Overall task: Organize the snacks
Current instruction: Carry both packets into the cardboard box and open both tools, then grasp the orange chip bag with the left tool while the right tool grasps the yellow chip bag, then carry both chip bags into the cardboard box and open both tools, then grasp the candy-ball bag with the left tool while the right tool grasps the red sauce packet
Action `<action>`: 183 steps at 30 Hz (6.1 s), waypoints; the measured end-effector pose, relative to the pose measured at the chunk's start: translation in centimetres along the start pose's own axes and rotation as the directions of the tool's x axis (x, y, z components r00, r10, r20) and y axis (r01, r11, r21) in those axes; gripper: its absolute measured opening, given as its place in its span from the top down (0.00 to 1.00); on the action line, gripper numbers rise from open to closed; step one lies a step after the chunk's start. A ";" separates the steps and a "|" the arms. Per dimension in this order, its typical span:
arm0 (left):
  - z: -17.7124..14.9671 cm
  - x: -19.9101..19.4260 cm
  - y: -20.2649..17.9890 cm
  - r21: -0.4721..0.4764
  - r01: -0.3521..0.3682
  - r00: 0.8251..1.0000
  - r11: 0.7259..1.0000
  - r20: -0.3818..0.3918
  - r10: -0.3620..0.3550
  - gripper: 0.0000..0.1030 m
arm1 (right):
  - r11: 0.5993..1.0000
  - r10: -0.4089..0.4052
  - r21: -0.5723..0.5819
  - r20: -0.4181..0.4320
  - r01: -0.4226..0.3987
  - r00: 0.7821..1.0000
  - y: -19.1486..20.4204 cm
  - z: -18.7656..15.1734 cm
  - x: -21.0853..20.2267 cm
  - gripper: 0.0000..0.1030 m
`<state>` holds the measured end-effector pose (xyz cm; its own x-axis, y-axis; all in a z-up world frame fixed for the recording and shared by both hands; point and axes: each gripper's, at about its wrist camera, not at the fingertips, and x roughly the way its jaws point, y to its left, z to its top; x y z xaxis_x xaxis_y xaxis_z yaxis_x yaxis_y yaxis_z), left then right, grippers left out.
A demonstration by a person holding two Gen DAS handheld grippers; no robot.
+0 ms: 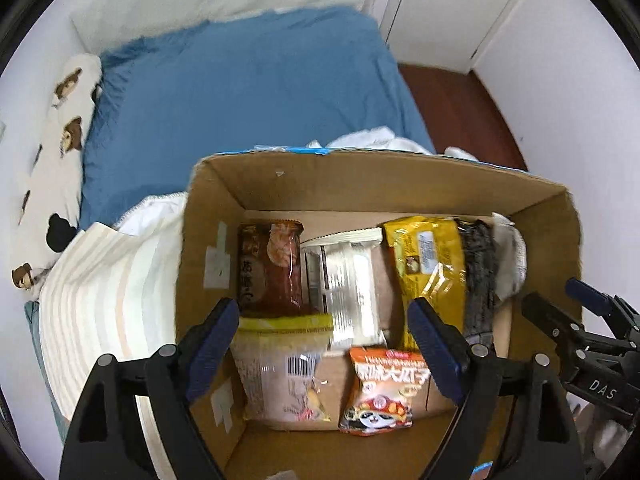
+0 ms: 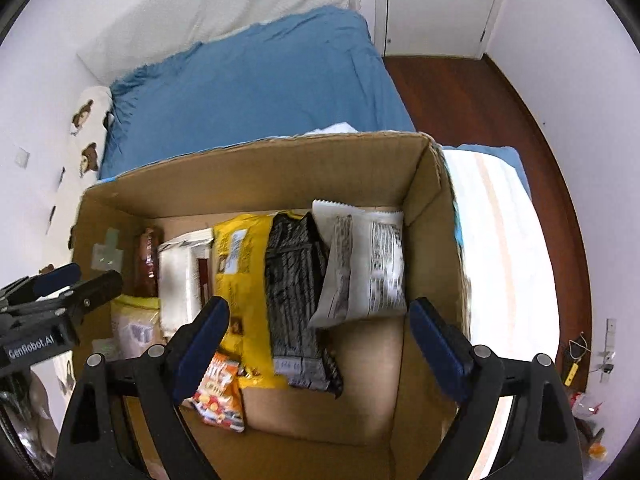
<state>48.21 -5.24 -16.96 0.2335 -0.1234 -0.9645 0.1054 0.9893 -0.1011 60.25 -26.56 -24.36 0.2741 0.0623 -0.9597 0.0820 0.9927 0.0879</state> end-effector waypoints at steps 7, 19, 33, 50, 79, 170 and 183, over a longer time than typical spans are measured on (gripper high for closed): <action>-5.6 -5.5 -0.7 0.019 -0.035 0.981 0.999 0.190 0.031 0.16 | 0.998 -0.019 -0.048 0.135 0.026 0.991 2.1 -5.4 -4.9 0.09; -13.0 -12.7 -1.6 0.037 -0.017 0.946 0.999 0.326 0.004 0.16 | 0.998 0.035 -0.068 0.263 -0.017 0.964 3.9 -13.7 -12.7 0.09; -27.1 -11.3 2.0 -0.047 -0.070 0.974 0.996 0.211 0.078 0.16 | 0.971 0.240 -0.023 0.044 -0.239 0.970 3.9 -26.9 -10.9 0.09; -40.7 5.0 4.1 0.069 -0.095 0.953 0.993 -0.283 0.111 0.42 | 0.898 0.435 0.263 -0.417 -0.353 0.798 7.2 -38.4 3.7 0.09; -40.0 6.2 7.1 -0.192 0.026 0.931 0.981 -0.354 -0.094 0.40 | 0.984 0.128 -0.064 -0.397 -0.166 0.909 9.9 -36.3 5.8 0.35; -14.8 -9.7 -3.0 0.023 -0.029 0.961 0.999 0.275 0.022 0.15 | 0.997 0.030 -0.082 0.160 -0.018 0.987 1.9 -13.9 -10.3 0.06; -20.4 -16.9 -3.4 0.044 -0.034 0.913 0.998 0.408 0.013 0.15 | 0.996 0.055 -0.089 0.314 -0.028 0.948 2.2 -20.2 -18.7 0.06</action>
<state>24.13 -4.93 -5.27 0.6089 -0.1313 -0.7823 0.1397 0.9885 -0.0572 35.94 -23.49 -11.59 0.5652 0.0811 -0.8210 -0.0109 0.9958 0.0909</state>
